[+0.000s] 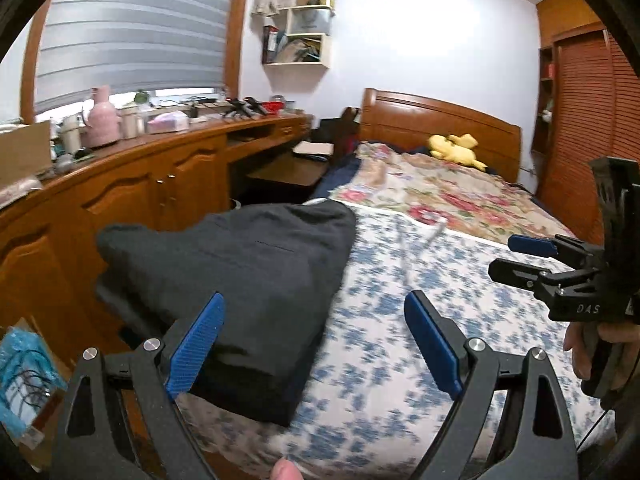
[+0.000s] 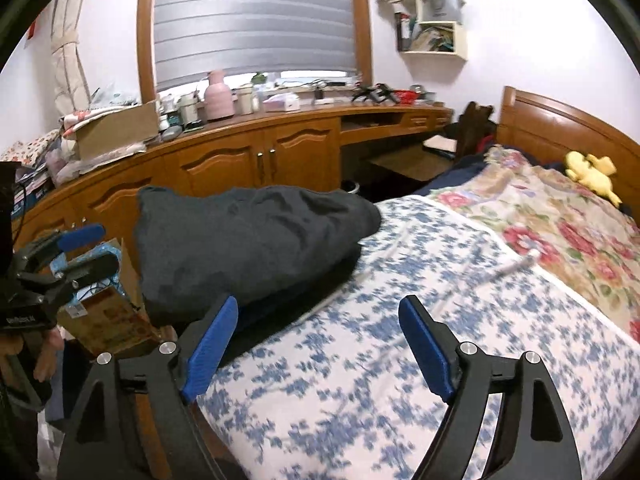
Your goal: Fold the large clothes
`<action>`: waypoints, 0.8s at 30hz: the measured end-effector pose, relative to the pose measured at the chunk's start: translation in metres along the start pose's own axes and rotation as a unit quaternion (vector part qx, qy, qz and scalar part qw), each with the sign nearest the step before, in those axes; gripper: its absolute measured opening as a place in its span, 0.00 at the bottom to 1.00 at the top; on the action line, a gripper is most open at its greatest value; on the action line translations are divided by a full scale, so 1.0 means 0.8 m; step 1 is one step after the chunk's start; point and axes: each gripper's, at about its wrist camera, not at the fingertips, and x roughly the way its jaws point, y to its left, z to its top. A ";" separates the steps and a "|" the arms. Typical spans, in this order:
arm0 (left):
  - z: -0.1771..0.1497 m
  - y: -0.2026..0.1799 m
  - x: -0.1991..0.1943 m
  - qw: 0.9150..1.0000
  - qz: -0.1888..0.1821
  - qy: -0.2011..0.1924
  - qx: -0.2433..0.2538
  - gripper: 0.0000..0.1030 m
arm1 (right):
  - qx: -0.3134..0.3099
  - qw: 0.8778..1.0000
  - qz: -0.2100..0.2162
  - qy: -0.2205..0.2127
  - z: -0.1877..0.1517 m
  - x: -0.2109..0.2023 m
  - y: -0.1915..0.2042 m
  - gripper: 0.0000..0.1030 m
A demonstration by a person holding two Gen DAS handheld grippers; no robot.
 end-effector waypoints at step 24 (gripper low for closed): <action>-0.068 -0.240 -0.030 0.985 -0.149 0.042 0.083 0.89 | 0.127 0.982 -0.140 -0.029 -0.156 -0.216 -0.026 0.83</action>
